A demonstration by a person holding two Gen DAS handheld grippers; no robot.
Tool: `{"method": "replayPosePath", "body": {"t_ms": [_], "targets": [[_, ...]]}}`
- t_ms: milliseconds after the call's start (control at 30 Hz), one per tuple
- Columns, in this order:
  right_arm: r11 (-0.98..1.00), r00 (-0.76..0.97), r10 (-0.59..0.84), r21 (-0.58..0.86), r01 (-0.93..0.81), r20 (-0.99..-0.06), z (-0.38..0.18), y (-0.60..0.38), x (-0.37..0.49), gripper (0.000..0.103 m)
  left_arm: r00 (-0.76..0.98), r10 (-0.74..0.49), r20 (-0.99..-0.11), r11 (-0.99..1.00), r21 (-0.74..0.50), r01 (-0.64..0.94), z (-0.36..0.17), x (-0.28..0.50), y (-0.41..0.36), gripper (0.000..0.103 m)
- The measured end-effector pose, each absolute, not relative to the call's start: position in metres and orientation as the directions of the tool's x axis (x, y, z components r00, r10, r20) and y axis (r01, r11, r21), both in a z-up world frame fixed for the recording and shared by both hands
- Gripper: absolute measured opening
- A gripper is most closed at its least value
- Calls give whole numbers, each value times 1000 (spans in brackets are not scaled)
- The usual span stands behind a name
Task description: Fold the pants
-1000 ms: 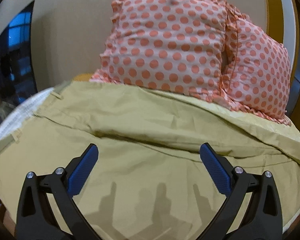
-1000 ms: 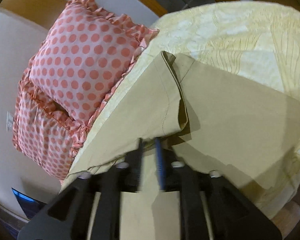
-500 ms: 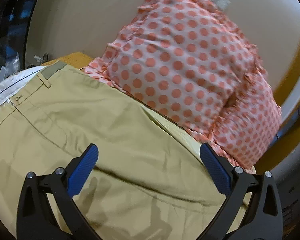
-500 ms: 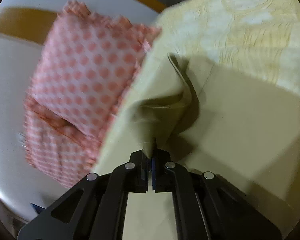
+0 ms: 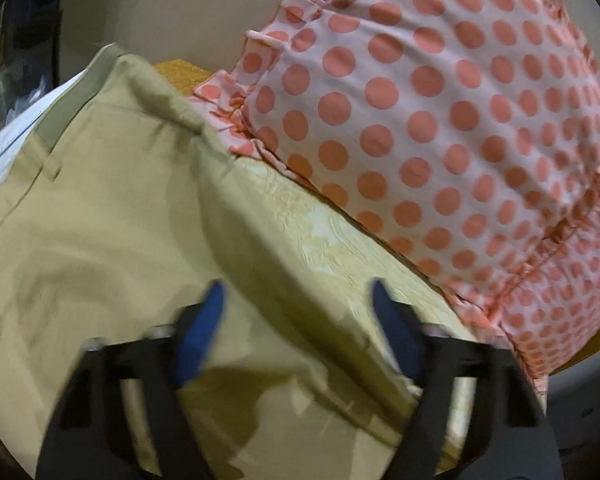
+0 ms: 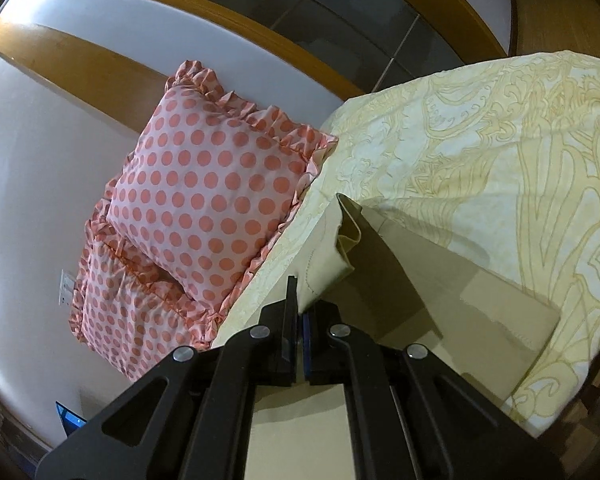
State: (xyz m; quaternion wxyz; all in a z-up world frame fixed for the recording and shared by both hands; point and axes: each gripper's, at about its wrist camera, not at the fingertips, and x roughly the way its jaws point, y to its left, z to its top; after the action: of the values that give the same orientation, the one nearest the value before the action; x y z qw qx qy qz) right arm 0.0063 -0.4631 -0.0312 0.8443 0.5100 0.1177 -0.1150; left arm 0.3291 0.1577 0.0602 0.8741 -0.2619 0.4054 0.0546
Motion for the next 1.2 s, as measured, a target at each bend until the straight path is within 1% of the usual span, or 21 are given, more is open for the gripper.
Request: {"method": "replayPosePath", "body": {"t_ms": [33, 67, 100, 133, 200, 267, 300, 333, 367, 433, 533, 600, 633, 833, 1067, 1200], "targets": [[452, 947, -73, 836, 311, -313, -30, -462, 8, 2, 659, -135, -740, 861, -417, -291, 58, 335, 160, 14], [453, 949, -69, 838, 304, -307, -29, -462, 8, 2, 646, -155, -748, 855, -429, -291, 56, 337, 166, 6], [458, 953, -66, 839, 293, -297, -27, -462, 7, 2, 647, -165, -745, 843, -447, -299, 56, 331, 171, 5], [464, 956, -66, 839, 284, -287, -24, -461, 6, 2, 670, -168, -723, 832, -469, -297, 62, 315, 176, 4], [482, 961, -70, 834, 267, -267, -17, -460, 1, 2, 706, -152, -692, 846, -460, -269, 77, 284, 181, 4], [507, 962, -86, 820, 266, -259, -12, -460, -8, 2, 766, -121, -631, 861, -451, -235, 97, 222, 188, 4], [516, 957, -96, 809, 282, -272, -13, -460, -11, 2, 783, -105, -613, 866, -444, -231, 102, 197, 190, 6], [519, 951, -105, 799, 303, -292, -16, -460, -14, 2, 798, -86, -596, 872, -433, -229, 103, 156, 193, 7], [513, 943, -111, 795, 325, -313, -21, -461, -15, 2, 798, -79, -598, 873, -427, -234, 100, 132, 194, 8], [480, 933, -105, 804, 351, -345, -34, -465, -20, 2, 780, -42, -625, 879, -395, -268, 77, 78, 198, 8], [449, 926, -92, 814, 368, -367, -47, -466, -25, 2, 725, -32, -688, 871, -375, -317, 42, 37, 198, 7], [451, 924, -93, 812, 371, -370, -48, -467, -28, 2, 709, -50, -703, 856, -397, -333, 26, 26, 199, 7], [454, 924, -93, 811, 370, -370, -48, -468, -29, 2, 723, -56, -688, 851, -412, -326, 24, 20, 201, 6], [440, 919, -127, 810, 388, -372, -48, -466, -48, 2, 735, -83, -673, 852, -431, -298, 26, 7, 197, 5], [444, 902, -149, 788, 427, -404, -51, -462, -58, 2, 731, -109, -674, 866, -425, -263, 25, -4, 196, 3], [480, 862, -160, 726, 493, -480, -50, -459, -56, 2, 729, -105, -677, 887, -396, -239, 21, -3, 193, 4]]}}
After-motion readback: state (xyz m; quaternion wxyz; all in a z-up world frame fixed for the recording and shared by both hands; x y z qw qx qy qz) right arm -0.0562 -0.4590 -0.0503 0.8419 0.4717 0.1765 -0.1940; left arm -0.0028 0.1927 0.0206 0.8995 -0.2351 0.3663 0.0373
